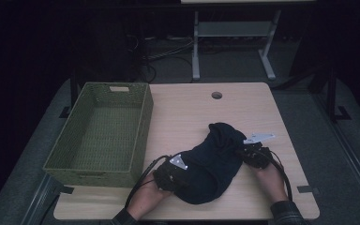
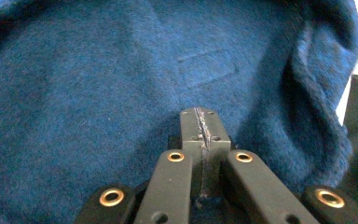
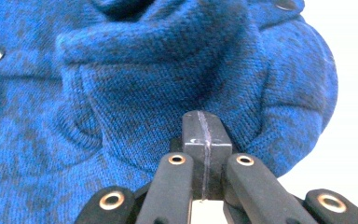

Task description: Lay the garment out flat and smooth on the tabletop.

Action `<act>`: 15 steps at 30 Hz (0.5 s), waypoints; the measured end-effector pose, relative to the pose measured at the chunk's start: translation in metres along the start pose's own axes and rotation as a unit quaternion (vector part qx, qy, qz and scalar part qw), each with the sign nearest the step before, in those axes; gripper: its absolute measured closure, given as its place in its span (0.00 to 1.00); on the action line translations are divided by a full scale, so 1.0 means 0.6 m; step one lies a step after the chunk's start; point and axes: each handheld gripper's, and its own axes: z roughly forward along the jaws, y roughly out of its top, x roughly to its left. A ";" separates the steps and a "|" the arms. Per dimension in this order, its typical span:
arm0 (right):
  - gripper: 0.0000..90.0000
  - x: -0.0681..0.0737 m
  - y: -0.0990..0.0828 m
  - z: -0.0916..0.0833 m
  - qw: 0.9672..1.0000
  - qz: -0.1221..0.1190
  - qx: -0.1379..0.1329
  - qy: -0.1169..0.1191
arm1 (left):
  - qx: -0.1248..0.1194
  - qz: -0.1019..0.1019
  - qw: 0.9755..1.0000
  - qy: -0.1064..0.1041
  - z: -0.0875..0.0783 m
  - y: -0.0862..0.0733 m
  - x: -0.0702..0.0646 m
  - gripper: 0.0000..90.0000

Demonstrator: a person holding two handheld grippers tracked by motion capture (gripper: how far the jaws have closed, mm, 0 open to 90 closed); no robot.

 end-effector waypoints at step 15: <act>1.00 -0.015 0.015 0.019 1.000 0.010 -0.016 -0.009 | -0.004 0.011 0.999 -0.039 0.017 0.012 -0.022 1.00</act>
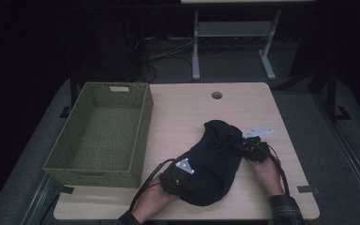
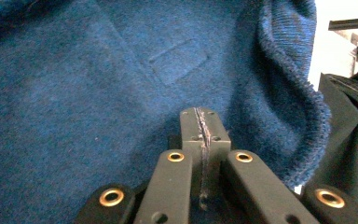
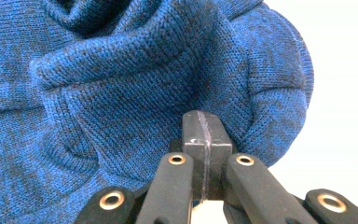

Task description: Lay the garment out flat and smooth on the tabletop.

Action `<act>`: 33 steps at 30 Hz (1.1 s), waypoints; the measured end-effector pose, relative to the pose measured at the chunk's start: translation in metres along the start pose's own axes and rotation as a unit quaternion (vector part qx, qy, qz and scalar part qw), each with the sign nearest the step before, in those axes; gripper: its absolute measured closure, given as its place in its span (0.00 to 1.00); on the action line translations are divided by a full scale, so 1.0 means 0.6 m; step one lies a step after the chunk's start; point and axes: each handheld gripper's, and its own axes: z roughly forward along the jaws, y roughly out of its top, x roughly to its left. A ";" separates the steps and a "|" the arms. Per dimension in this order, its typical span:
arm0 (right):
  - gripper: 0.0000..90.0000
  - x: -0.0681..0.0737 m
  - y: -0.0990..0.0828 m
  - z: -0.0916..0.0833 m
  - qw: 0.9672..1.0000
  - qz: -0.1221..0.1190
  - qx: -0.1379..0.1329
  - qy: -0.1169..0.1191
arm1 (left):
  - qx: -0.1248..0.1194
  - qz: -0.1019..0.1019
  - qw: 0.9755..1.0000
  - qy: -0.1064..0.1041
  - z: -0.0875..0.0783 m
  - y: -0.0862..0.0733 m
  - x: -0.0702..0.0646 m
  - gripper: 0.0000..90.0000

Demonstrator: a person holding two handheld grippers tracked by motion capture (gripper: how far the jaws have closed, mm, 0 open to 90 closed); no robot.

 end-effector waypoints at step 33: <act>1.00 0.105 -0.050 -0.088 0.995 -0.022 -0.010 0.095 | -0.071 -0.034 0.990 0.116 -0.009 0.116 0.131 1.00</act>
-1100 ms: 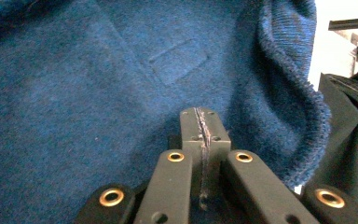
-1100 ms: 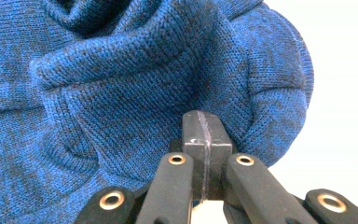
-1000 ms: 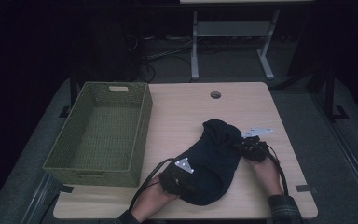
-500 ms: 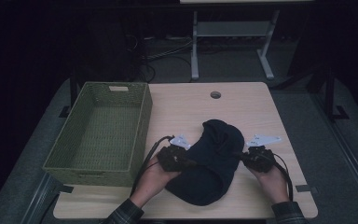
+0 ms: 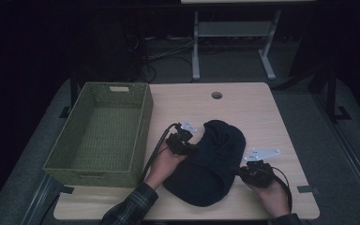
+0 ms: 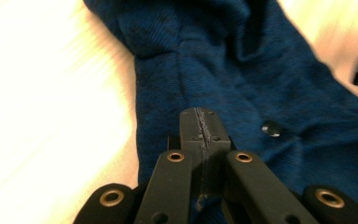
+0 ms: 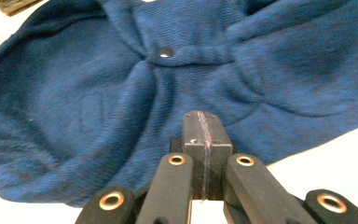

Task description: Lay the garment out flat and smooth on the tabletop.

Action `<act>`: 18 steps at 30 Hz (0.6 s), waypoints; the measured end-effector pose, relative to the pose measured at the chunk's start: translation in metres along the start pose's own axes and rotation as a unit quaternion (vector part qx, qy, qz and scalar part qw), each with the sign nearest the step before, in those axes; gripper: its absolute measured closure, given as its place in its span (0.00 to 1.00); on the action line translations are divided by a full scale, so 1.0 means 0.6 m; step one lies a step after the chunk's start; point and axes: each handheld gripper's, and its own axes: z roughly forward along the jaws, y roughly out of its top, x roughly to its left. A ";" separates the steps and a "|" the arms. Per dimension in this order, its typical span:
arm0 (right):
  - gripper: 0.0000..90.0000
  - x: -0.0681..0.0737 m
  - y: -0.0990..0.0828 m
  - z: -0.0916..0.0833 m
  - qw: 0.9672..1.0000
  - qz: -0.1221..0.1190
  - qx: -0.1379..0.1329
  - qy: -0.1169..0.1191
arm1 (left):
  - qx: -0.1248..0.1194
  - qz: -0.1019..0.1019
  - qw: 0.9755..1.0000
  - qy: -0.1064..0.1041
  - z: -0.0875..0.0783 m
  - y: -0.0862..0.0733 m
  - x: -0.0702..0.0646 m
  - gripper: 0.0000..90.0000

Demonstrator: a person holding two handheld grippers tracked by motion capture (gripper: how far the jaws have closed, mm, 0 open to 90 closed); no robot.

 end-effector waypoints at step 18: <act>1.00 -0.001 -0.008 0.025 0.998 -0.016 0.052 -0.034 | 0.047 0.008 0.999 0.023 0.016 -0.020 0.014 1.00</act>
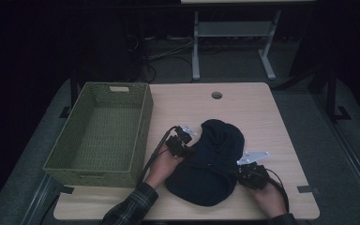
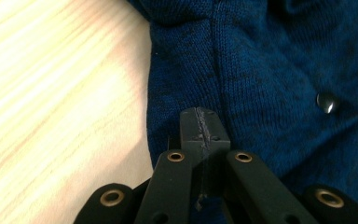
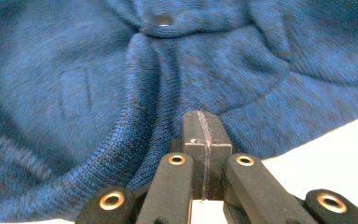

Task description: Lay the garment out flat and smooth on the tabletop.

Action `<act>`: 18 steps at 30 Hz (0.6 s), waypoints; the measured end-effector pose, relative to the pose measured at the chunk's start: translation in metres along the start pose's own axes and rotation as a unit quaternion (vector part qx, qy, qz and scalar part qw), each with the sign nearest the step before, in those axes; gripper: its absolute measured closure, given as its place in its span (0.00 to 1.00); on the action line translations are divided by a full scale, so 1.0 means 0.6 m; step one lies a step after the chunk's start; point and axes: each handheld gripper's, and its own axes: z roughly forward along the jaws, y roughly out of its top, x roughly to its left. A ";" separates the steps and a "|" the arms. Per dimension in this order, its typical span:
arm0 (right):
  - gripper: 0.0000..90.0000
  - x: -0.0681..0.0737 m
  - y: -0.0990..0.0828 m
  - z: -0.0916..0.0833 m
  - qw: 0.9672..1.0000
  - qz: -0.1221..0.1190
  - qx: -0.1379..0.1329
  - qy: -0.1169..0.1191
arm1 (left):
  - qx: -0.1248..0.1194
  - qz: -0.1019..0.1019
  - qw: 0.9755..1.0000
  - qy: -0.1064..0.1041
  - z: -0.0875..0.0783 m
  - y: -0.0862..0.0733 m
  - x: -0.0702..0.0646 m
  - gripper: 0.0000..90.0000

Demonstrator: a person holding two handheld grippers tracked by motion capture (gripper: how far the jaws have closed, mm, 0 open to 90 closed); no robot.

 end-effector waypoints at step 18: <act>1.00 -0.022 -0.009 -0.016 1.000 0.009 0.017 -0.020 | 0.007 0.015 0.999 -0.031 -0.043 -0.073 -0.064 1.00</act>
